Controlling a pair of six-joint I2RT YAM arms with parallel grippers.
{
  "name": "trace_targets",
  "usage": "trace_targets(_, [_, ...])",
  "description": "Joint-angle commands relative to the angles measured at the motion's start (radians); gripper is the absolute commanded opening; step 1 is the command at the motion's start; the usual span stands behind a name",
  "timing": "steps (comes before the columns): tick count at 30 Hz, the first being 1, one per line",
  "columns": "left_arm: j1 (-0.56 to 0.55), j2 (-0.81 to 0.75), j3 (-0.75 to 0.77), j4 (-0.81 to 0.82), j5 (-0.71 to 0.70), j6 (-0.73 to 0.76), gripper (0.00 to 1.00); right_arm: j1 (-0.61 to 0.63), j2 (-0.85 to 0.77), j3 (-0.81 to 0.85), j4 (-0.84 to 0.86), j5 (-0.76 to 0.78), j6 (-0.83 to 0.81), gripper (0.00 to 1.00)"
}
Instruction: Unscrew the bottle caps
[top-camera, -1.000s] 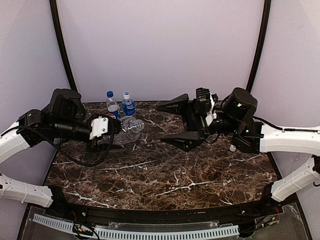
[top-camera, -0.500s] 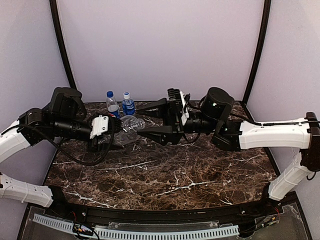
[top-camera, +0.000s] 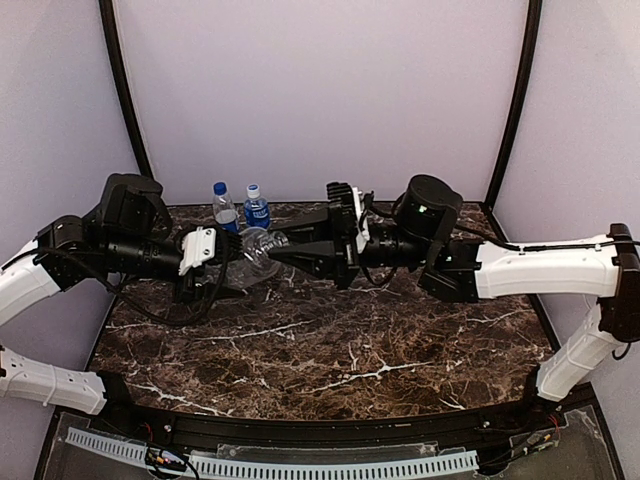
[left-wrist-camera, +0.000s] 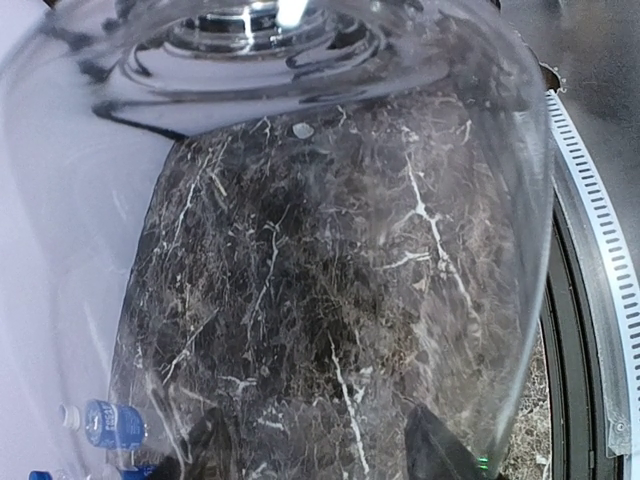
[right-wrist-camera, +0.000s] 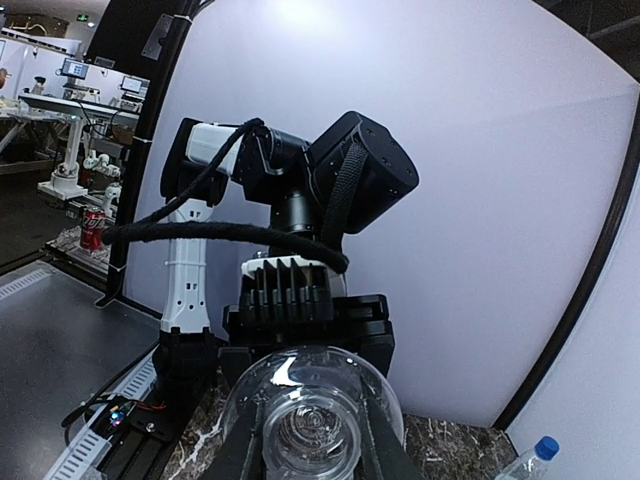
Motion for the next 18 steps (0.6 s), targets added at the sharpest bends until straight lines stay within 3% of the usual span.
trace_targets(1, [-0.004,-0.003,0.014,0.007,-0.001,0.014,0.72,0.022,-0.002,0.046,-0.067,0.033,0.025,0.0])
trace_targets(2, [-0.003,-0.006,0.007,0.018,-0.009,0.007,0.92,0.022,-0.007,0.055,-0.091,0.035,0.019,0.0])
trace_targets(4, [-0.004,-0.014,-0.001,0.037,-0.033,-0.001,0.98,0.021,-0.021,0.076,-0.17,0.027,-0.005,0.0])
trace_targets(9, [-0.003,-0.034,-0.009,0.051,-0.093,0.01,0.99,-0.037,-0.042,0.214,-0.658,-0.114,-0.122,0.0])
trace_targets(12, [-0.003,-0.047,-0.014,0.044,-0.096,0.017,0.99,-0.085,-0.071,0.235,-0.902,-0.09,-0.203,0.0])
trace_targets(15, [-0.004,-0.054,-0.023,0.035,-0.074,0.02,0.99,-0.134,-0.106,0.219,-1.057,0.011,-0.261,0.0])
trace_targets(18, [-0.004,-0.056,-0.032,0.03,-0.063,0.022,0.99,-0.178,-0.137,0.198,-1.089,0.041,-0.273,0.0])
